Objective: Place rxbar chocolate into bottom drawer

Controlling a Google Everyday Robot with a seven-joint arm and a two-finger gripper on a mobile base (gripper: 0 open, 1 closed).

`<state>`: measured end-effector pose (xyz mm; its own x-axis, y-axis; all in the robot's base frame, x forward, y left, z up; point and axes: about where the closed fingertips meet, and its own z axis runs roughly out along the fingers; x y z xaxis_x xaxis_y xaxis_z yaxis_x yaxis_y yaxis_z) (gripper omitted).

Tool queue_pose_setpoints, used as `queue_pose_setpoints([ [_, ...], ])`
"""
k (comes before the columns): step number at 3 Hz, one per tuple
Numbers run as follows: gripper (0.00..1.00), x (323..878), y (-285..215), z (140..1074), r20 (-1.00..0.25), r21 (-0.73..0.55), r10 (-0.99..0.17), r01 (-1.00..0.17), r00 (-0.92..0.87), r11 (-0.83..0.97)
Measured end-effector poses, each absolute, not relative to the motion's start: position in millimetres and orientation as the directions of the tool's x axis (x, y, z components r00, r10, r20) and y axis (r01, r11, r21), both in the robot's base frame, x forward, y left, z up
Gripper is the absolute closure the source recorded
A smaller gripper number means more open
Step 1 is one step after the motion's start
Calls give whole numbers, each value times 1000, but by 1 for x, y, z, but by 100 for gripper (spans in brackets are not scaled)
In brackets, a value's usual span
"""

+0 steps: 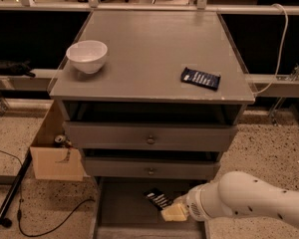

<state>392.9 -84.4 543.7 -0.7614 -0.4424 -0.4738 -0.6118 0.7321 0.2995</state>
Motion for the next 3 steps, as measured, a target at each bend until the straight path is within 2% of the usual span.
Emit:
queue_pose_setpoints([
  [2,100,387,-62,404,-381,351,-471,-596,-796,722],
  [3,100,393,-62,403,-381,344,-477,-600,-792,722],
])
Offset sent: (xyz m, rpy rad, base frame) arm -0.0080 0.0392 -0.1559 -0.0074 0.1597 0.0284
